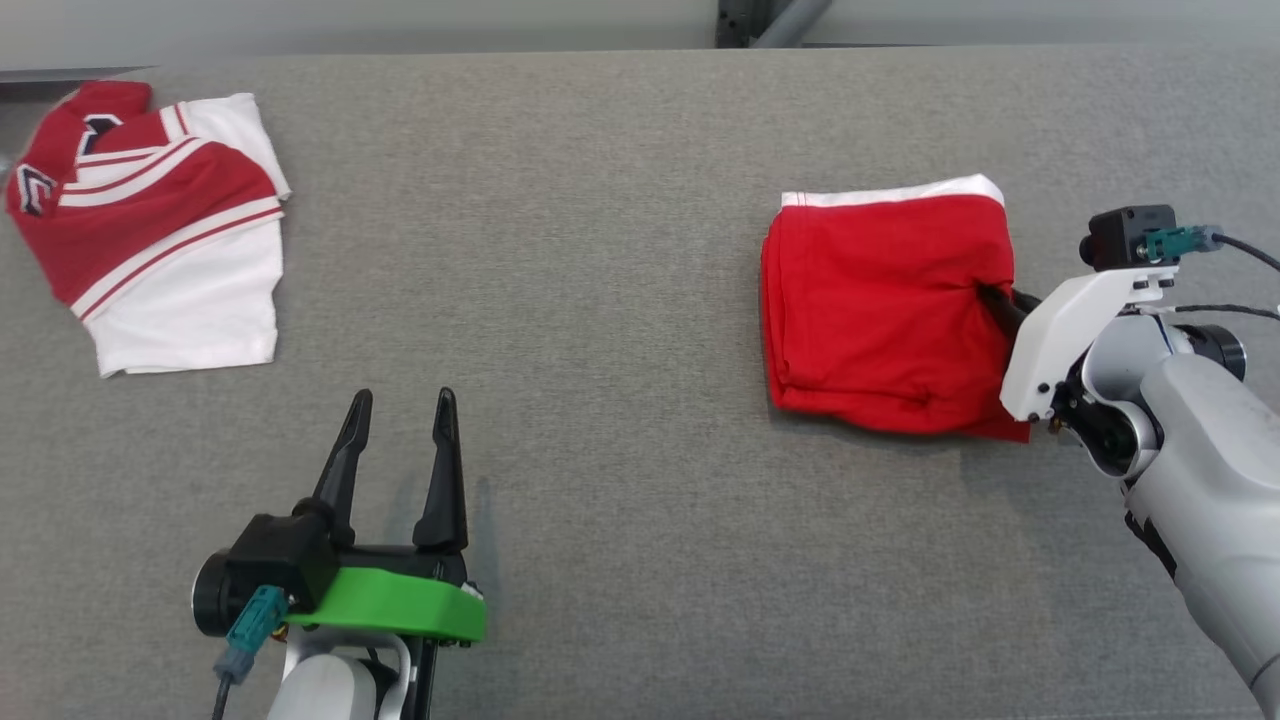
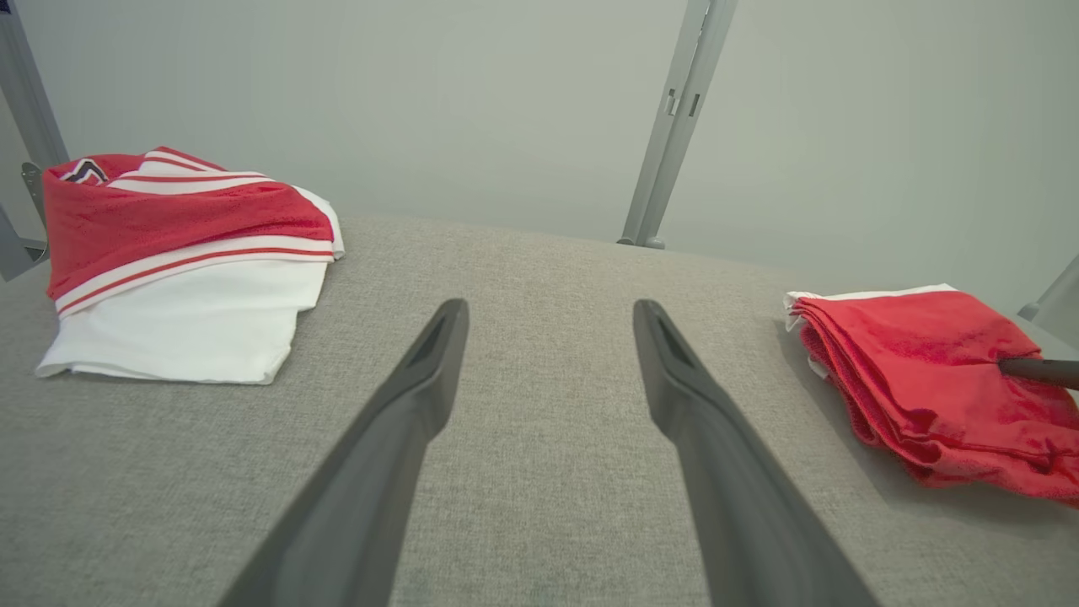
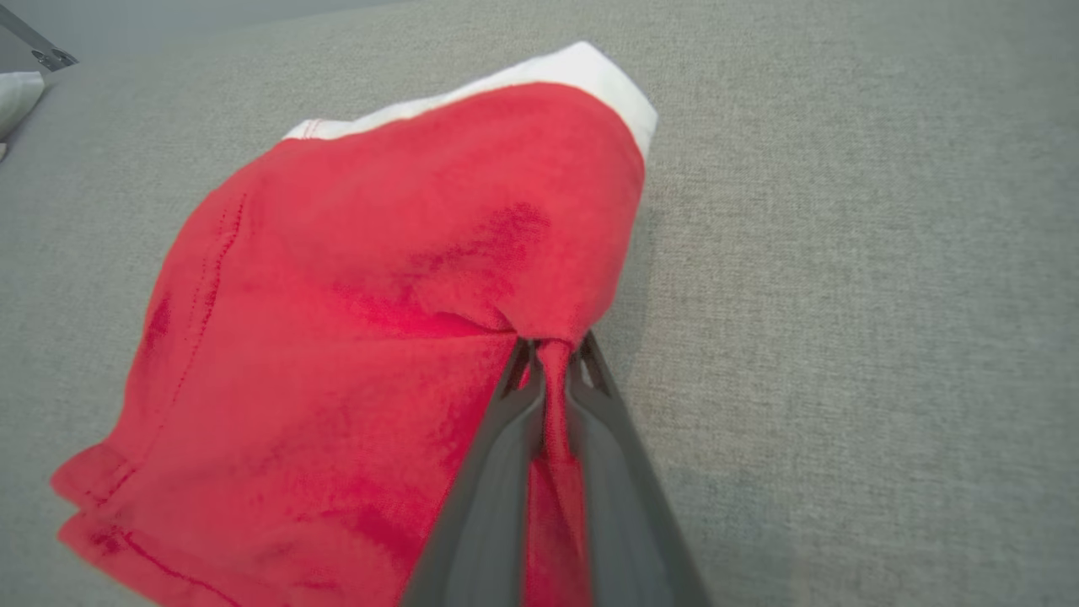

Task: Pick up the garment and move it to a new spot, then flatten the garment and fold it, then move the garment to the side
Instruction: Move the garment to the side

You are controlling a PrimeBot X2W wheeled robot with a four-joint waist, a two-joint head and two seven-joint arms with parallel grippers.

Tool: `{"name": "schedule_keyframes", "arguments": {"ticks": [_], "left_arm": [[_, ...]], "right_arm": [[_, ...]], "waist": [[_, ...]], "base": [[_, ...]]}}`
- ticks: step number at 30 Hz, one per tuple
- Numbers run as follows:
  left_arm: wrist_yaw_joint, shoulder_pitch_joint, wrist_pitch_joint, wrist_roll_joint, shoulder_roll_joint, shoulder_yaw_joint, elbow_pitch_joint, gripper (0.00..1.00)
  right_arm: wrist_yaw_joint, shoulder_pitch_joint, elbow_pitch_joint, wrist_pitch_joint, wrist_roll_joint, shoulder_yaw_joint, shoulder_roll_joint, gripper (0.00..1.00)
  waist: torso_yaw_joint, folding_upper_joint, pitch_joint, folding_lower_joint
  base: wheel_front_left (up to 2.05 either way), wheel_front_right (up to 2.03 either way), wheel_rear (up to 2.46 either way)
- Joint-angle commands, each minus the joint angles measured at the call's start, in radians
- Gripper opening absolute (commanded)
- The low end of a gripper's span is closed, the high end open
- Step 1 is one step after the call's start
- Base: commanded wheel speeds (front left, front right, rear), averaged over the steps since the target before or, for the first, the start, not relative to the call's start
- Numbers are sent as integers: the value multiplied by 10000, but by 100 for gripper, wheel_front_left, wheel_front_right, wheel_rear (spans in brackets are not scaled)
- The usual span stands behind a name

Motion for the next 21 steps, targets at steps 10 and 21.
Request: {"name": "schedule_keyframes", "arguments": {"ticks": [10, 21], "left_arm": [[-375, -1301, -7, 771, 270, -249, 232, 100], [-498, -2069, 137, 1008, 446, -668, 408, 100]], "right_arm": [[-7, -1176, 143, -807, 309, 268, -55, 0], [-7, -1805, 678, -1625, 548, 525, 221, 0]], "waist": [[-3455, 65, 1759, 0], [-4545, 65, 2395, 0]], "base": [[0, 0, 0], [0, 0, 0]]}}
